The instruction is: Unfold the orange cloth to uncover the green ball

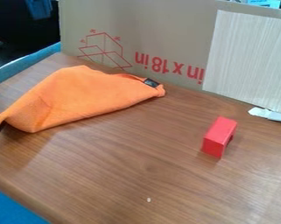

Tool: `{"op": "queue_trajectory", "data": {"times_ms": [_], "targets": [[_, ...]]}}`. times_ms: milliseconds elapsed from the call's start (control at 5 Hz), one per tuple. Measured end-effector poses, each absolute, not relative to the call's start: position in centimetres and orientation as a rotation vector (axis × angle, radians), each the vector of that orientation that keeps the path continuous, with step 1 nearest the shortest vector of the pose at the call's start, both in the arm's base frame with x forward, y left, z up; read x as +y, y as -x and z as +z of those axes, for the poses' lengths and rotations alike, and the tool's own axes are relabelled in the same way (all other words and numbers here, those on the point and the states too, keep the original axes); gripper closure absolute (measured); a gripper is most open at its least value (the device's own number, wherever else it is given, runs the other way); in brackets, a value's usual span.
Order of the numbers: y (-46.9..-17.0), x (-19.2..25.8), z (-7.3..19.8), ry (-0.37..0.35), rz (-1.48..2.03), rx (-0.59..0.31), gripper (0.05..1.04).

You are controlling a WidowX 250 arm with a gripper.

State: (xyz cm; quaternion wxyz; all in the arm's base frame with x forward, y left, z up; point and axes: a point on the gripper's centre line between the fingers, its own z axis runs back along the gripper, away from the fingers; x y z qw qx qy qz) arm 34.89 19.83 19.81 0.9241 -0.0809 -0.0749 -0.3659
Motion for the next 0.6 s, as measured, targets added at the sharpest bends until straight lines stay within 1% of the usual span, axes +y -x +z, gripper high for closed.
{"op": "queue_trajectory", "data": {"times_ms": [200,600], "targets": [[-35.1,20.1,18.1,0.202,-0.74,-0.128,0.083],[-36.2,21.2,15.4,0.175,-0.675,-0.138,0.083]]}}
